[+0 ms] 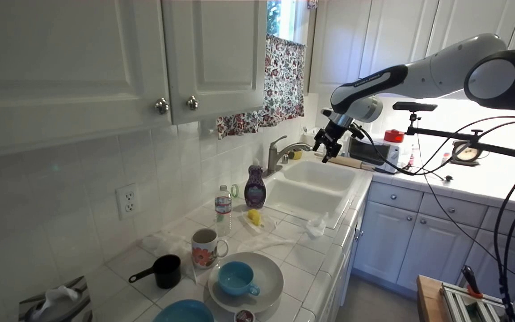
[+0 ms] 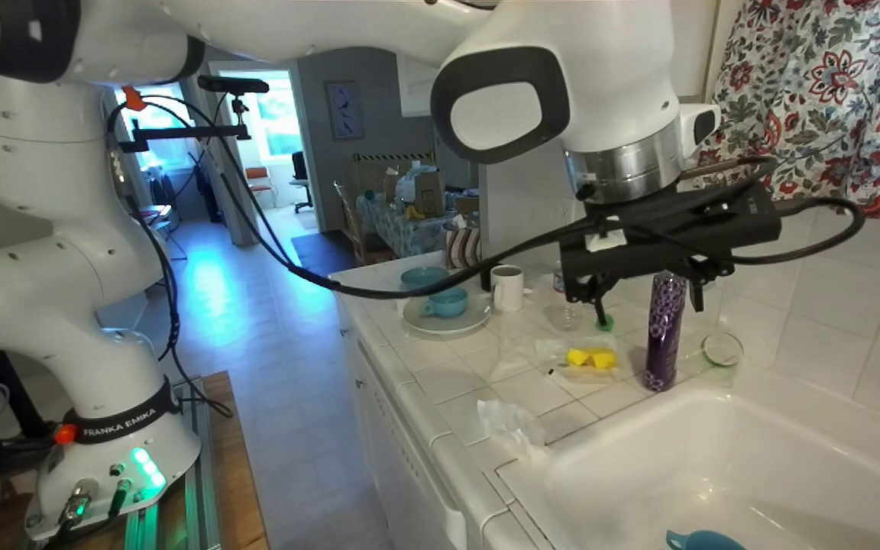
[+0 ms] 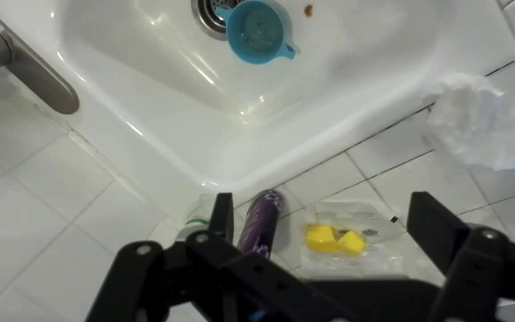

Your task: Pour some dishwashing liquid in the sink.

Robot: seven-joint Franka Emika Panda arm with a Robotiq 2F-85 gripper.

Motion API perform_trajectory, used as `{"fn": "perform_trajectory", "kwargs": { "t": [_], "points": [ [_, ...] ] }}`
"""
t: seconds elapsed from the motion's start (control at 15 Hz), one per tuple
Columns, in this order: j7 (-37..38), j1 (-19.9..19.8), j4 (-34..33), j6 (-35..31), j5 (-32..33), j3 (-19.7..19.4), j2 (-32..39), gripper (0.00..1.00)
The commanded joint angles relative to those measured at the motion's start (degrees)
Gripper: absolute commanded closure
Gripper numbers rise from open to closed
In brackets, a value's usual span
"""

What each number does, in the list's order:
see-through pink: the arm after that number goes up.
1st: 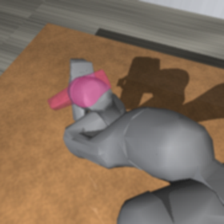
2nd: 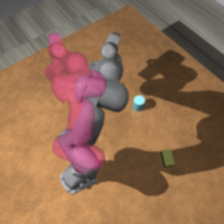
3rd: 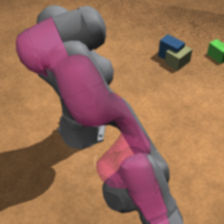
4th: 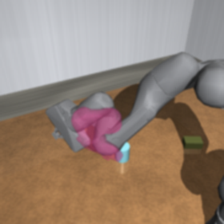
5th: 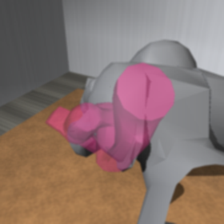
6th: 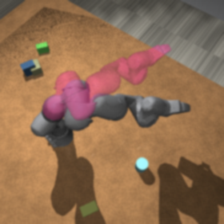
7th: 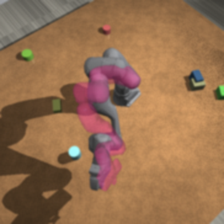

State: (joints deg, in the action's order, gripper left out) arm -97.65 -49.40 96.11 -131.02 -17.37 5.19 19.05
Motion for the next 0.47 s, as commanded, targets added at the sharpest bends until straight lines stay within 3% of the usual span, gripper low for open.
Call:
{"fn": "perform_trajectory", "kwargs": {
  "t": [0.0, 0.2, 0.27, 0.4],
  "points": [
    [-3.47, 5.98, 4.36, 3.92, 5.92, -6.11, -4.21, 0.0],
    [-7.45, 10.54, 5.35, 5.02, 9.35, -9.32, -4.82, 0.0],
    [-5.4, 10.64, 2.48, 4.79, 5.7, -10.35, -2.47, 0.0],
    [-6.66, 12.42, 2.94, 4.87, 6.51, -11.31, -2.7, 0.0]
  ]
}}
